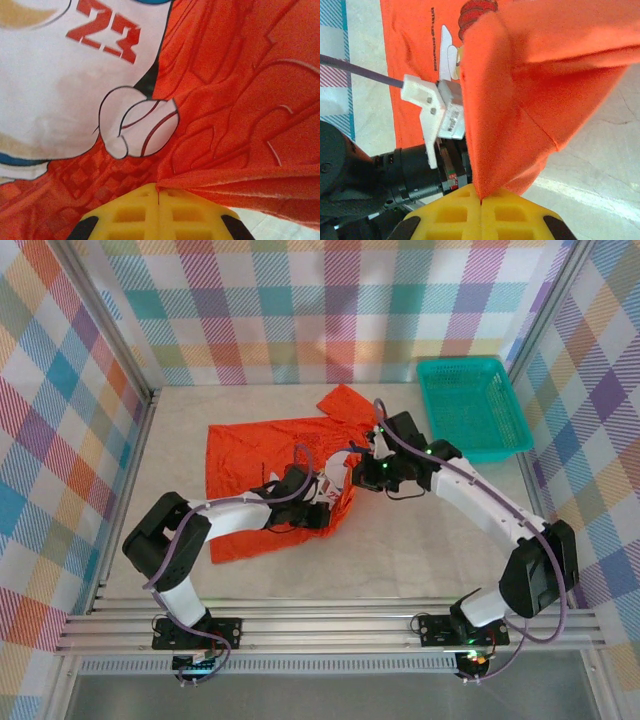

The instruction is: Fold the inside-out t-shirt

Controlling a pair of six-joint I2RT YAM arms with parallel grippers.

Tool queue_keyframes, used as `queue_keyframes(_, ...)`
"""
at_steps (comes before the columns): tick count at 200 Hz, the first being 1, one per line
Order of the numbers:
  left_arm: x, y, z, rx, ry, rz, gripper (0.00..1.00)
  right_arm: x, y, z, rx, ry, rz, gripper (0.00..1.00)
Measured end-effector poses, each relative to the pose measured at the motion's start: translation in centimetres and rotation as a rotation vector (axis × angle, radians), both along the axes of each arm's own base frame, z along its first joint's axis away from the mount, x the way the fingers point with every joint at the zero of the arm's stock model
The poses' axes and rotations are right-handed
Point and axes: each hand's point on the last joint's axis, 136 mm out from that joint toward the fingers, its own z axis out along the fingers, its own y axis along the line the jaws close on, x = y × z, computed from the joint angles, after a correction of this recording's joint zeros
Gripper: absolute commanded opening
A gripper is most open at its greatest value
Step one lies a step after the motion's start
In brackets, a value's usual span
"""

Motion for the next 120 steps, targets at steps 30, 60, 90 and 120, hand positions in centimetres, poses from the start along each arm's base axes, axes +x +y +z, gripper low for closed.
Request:
queue_keyframes(30, 0.0, 0.0, 0.1, -0.001, -0.001, 0.0, 0.0, 1.0, -1.2, -0.6, 0.009, 0.035, -0.037, 0.0)
queue_keyframes(60, 0.0, 0.0, 0.1, -0.001, 0.0, 0.0, 0.0, 3.2, -1.4, -2.6, 0.0, 0.082, -0.064, 0.03)
queue_keyframes(90, 0.0, 0.0, 0.0, 0.0, 0.003, 0.0, 0.12, 6.8, 0.8, -6.7, 0.002, 0.148, -0.045, 0.48)
queue_keyframes(120, -0.2, 0.0, -0.1, 0.001, 0.008, -0.005, 0.43, 6.3, 0.9, -9.7, -0.044, 0.198, -0.023, 0.54)
